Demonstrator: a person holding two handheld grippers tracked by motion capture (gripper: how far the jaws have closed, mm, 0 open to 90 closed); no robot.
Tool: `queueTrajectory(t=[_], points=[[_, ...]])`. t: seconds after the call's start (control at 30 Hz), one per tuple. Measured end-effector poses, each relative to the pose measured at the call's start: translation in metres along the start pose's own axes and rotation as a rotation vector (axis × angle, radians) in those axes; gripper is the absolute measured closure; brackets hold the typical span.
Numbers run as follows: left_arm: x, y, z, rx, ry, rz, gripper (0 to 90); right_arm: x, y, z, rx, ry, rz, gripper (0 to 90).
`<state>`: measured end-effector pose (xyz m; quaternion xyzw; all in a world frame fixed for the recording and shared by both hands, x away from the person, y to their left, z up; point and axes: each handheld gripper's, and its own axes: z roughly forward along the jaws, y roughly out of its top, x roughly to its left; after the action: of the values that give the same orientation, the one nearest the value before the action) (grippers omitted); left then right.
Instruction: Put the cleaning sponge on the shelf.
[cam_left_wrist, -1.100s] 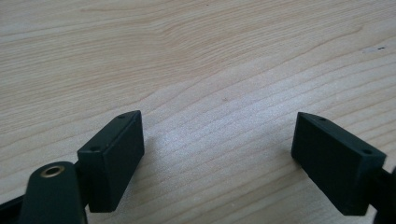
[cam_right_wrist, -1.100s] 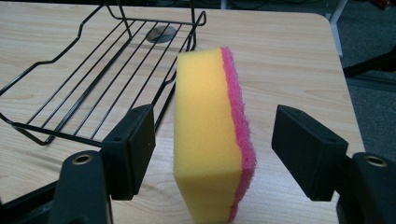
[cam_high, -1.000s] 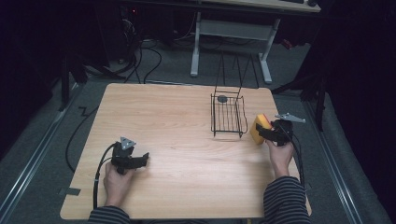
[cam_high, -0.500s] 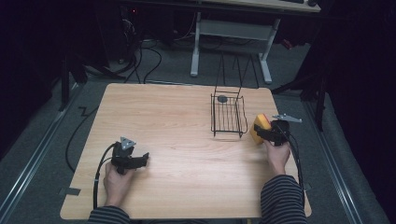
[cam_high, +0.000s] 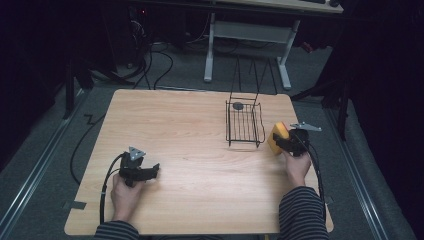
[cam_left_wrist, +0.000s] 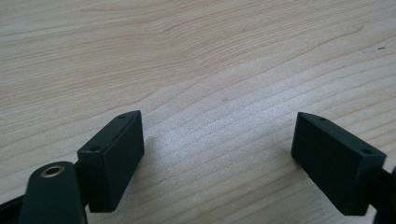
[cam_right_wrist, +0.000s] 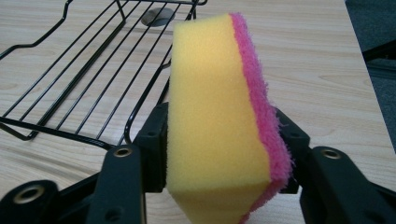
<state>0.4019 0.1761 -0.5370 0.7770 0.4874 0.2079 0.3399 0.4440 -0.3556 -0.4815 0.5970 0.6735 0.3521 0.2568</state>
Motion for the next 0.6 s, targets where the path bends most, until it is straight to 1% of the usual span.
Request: queueTrajectory(t=[0.07, 0.3, 0.5, 0.6], points=[[0.0001, 0.0001, -0.0001, 0.002, -0.001, 0.0, 17.6, -0.0006, -0.0005, 0.0002, 0.006, 0.0, -0.005, 54.9], [0.0001, 0.0001, -0.0001, 0.001, -0.001, 0.0, 17.7, -0.0002, 0.0001, -0.0014, 0.004, 0.002, -0.018, 59.7], [0.0001, 0.0001, -0.0001, 0.001, -0.001, 0.0, 17.6, 0.0006, 0.0003, -0.0024, 0.008, 0.0, -0.025, 60.7], [0.0001, 0.0001, -0.0001, 0.001, -0.001, 0.0, 17.6, -0.0001, 0.0009, -0.0039, 0.001, 0.004, -0.027, 60.8]])
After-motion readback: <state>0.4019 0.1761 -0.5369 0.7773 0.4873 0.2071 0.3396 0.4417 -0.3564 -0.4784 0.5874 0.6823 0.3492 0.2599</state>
